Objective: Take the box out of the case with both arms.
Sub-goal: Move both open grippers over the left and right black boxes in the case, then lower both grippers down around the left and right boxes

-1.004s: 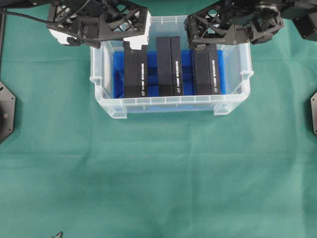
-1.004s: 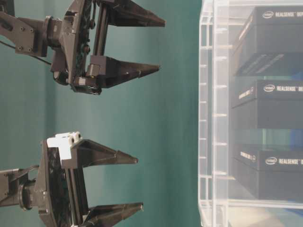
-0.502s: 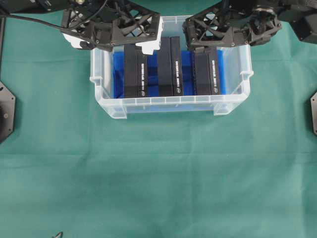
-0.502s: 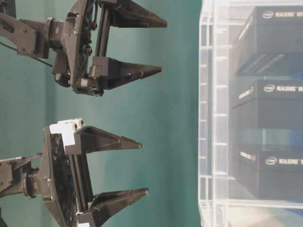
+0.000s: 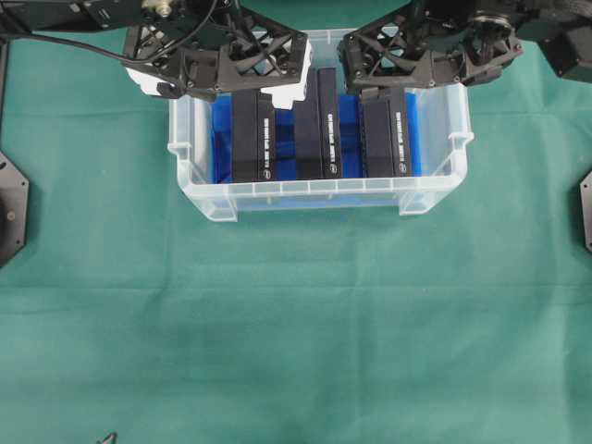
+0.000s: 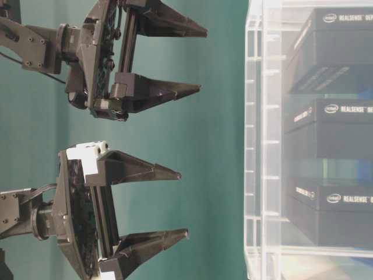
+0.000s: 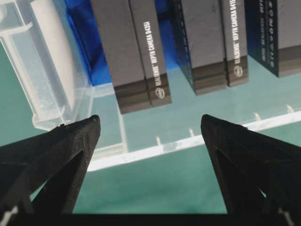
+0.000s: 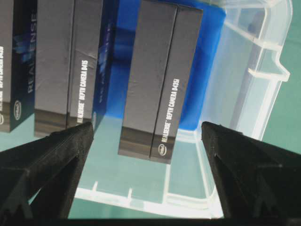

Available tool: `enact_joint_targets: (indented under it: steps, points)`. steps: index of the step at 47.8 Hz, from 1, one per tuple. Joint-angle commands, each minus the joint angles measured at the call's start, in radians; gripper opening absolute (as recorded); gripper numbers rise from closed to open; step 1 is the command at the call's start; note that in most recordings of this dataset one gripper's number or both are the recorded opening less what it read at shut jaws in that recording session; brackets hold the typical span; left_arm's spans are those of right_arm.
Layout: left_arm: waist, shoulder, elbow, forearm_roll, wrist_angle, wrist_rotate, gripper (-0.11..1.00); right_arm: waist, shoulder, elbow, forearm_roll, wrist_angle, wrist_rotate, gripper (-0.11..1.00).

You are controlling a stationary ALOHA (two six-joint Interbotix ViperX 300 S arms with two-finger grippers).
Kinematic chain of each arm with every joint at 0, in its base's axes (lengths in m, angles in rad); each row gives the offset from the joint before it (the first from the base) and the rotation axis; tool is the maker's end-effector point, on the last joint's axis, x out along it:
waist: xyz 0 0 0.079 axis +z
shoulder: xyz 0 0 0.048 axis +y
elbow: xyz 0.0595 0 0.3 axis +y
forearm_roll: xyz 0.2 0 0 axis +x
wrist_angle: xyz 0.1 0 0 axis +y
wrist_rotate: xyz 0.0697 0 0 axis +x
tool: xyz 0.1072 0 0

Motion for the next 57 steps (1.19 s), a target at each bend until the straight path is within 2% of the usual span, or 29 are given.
enact_joint_targets:
  steps: [1, 57]
  points:
    - [-0.003, -0.012, -0.021, 0.003, -0.003, -0.002, 0.92, 0.003, -0.011, -0.026, 0.000, -0.005, -0.002, 0.94]
    - [-0.003, -0.008, -0.014, 0.003, -0.023, 0.000, 0.92, 0.003, -0.009, -0.025, -0.002, -0.026, -0.002, 0.94]
